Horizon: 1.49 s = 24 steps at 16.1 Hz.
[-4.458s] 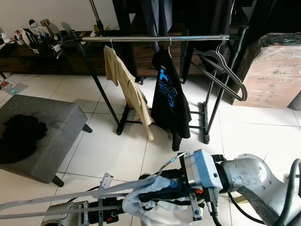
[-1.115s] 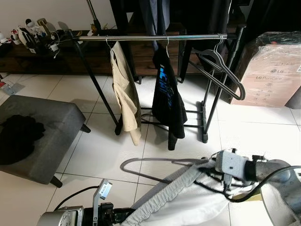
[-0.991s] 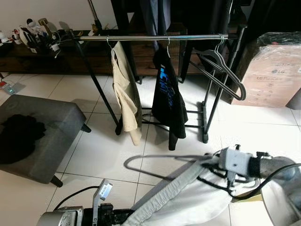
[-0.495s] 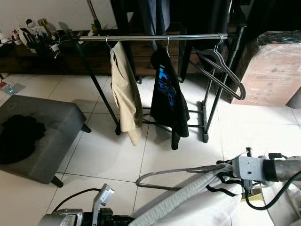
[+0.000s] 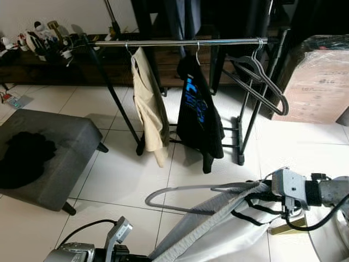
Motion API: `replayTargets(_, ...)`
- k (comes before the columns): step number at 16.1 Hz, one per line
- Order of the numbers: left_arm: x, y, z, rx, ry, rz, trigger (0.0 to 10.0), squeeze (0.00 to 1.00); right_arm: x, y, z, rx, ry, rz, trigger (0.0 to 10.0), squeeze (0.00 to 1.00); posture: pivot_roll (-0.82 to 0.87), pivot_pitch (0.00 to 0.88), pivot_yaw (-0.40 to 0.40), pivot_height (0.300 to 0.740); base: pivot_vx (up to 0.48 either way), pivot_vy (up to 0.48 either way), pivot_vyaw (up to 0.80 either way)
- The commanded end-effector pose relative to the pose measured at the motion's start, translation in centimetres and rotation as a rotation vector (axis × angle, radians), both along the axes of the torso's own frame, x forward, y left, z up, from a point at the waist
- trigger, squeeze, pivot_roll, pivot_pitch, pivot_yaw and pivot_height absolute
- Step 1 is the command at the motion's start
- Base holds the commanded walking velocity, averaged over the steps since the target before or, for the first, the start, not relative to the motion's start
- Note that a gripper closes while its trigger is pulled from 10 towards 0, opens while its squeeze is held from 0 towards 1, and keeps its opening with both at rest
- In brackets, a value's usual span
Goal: Hang hanger
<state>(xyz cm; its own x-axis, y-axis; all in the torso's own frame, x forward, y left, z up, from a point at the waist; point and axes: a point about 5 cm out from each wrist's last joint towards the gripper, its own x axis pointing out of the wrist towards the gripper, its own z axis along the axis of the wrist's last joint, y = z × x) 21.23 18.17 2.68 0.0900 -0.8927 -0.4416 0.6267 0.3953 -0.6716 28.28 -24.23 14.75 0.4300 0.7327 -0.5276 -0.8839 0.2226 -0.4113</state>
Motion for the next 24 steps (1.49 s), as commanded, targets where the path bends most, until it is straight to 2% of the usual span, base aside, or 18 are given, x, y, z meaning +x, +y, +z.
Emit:
replayTargets(1, -1.8, 2.1, -1.5, 0.114, 0.085, 0.003, 0.0, 0.00, 0.1, -1.0, 1.7, 0.033, -0.037, -0.038, 0.0, 0.00, -0.16, 0.214, 0.116, 0.740, 0.000, 0.000, 0.00)
replayTargets(2, -1.9, 2.1, -1.7, 0.126, 0.079, -0.003, 0.0, 0.00, -0.4, -0.9, 1.4, 0.029, 0.021, -0.006, 0.0, 0.00, -0.16, 0.216, 0.116, 0.740, 0.000, 0.000, 0.00)
replayTargets(4, -1.9, 2.2, -1.7, 0.129, 0.078, 0.005, 0.0, 0.00, -1.5, -1.4, 0.6, -0.059, 0.115, 0.054, 0.0, 0.00, -0.16, 0.218, 0.115, 0.740, 0.000, 0.000, 0.00)
replayTargets(6, -1.9, 2.2, -1.8, 0.131, 0.078, 0.005, 0.0, 0.00, -1.8, -1.6, 0.3, -0.127, 0.122, 0.076, 0.0, 0.00, -0.16, 0.219, 0.115, 0.740, 0.000, 0.000, 0.00)
replayTargets(8, -1.9, 2.4, -1.8, 0.135, 0.077, 0.007, 0.0, 0.00, -1.8, -2.4, -0.1, -0.305, 0.083, 0.091, 0.0, 0.00, -0.16, 0.220, 0.118, 0.740, 0.000, 0.000, 0.00)
replayTargets(9, -1.9, 2.4, -1.8, 0.137, 0.077, 0.007, 0.0, 0.00, -1.6, -2.4, -0.1, -0.294, 0.073, 0.087, 0.0, 0.00, -0.16, 0.221, 0.119, 0.740, 0.000, 0.000, 0.00)
replayTargets(10, -2.0, 2.4, -1.9, 0.141, 0.078, 0.003, 0.0, 0.00, -1.5, -1.7, 0.4, -0.178, 0.076, 0.076, 0.0, 0.00, -0.16, 0.221, 0.119, 0.740, 0.000, 0.000, 0.00)
replayTargets(11, -2.0, 2.5, -1.9, 0.143, 0.078, 0.000, 0.0, 0.00, -1.5, -1.5, 0.6, -0.138, 0.079, 0.074, 0.0, 0.00, -0.16, 0.220, 0.120, 0.740, 0.000, 0.000, 0.00)
replayTargets(12, -2.0, 2.5, -2.0, 0.155, 0.075, -0.004, 0.0, 0.00, -1.7, -1.3, 0.6, -0.147, 0.092, 0.094, 0.0, 0.00, -0.16, 0.221, 0.121, 0.740, 0.000, 0.000, 0.00)
replayTargets(13, -2.0, 2.6, -2.0, 0.158, 0.073, -0.004, 0.0, 0.00, -2.0, -1.6, 0.1, -0.243, 0.107, 0.118, 0.0, 0.00, -0.16, 0.220, 0.120, 0.740, 0.000, 0.000, 0.00)
replayTargets(16, -2.2, 2.8, -2.2, 0.187, 0.069, -0.023, 0.0, 0.00, -2.4, -2.0, -0.5, -0.300, 0.141, 0.141, 0.0, 0.00, -0.16, 0.219, 0.120, 0.740, 0.000, 0.000, 0.00)
replayTargets(19, -1.4, 3.2, -2.0, 0.201, 0.041, 0.009, 0.0, 0.00, -2.9, -2.3, -1.4, -0.449, 0.160, 0.190, 0.0, 0.00, -0.16, 0.218, 0.120, 0.740, 0.000, 0.000, 0.00)
replayTargets(22, -0.9, 3.5, -1.9, 0.232, 0.010, 0.015, 0.0, 0.00, -2.9, -2.3, -1.9, -0.492, 0.157, 0.200, 0.0, 0.00, -0.16, 0.218, 0.121, 0.740, 0.000, 0.000, 0.00)
replayTargets(24, 0.6, 3.5, -1.5, 0.268, -0.087, 0.080, 0.0, 0.00, -2.8, -1.7, -2.4, -0.517, 0.141, 0.203, 0.0, 0.00, -0.16, 0.216, 0.118, 0.740, 0.000, 0.000, 0.00)
